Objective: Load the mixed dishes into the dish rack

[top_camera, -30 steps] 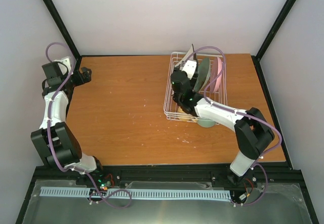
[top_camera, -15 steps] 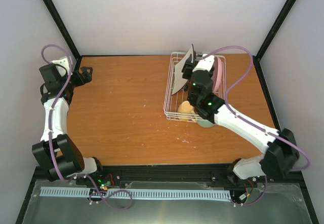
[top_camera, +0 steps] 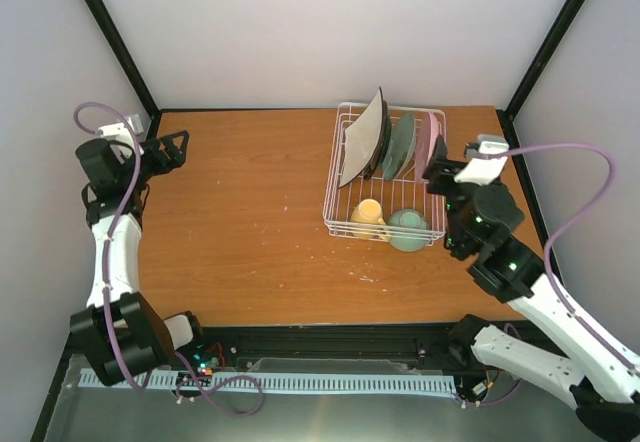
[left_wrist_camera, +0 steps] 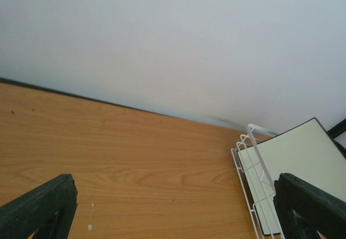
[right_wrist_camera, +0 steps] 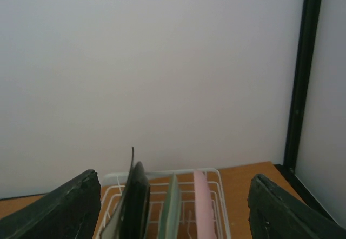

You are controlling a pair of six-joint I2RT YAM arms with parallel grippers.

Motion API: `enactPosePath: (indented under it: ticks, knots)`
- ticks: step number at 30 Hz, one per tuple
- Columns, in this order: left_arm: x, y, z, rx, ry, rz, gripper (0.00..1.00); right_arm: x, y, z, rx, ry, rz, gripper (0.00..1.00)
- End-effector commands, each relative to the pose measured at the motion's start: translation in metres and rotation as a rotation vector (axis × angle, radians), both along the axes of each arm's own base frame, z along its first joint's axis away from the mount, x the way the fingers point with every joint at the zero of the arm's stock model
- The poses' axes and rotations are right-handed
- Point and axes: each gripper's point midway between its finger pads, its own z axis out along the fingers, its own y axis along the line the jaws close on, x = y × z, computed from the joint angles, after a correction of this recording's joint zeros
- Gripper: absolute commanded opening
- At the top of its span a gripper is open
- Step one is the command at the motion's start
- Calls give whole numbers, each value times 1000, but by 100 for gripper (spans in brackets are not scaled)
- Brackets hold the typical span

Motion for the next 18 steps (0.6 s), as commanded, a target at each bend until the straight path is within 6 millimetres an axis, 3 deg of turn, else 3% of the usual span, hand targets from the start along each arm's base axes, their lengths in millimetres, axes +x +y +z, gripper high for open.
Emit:
enactPosePath:
  ticks: [1, 3, 7, 18]
  knots:
    - [-22, -2, 57, 71, -192, 39, 100, -25, -30, -34, -69, 111, -45, 74]
    - [-33, -4, 72, 101, -244, 63, 100, -36, -42, -39, -51, 108, -54, 74]
    - [-42, -4, 83, 119, -278, 83, 100, -52, -57, -43, -17, 93, -54, 75]
    - [-46, -6, 91, 99, -296, 84, 100, -48, -53, -53, -61, 123, -53, 75]
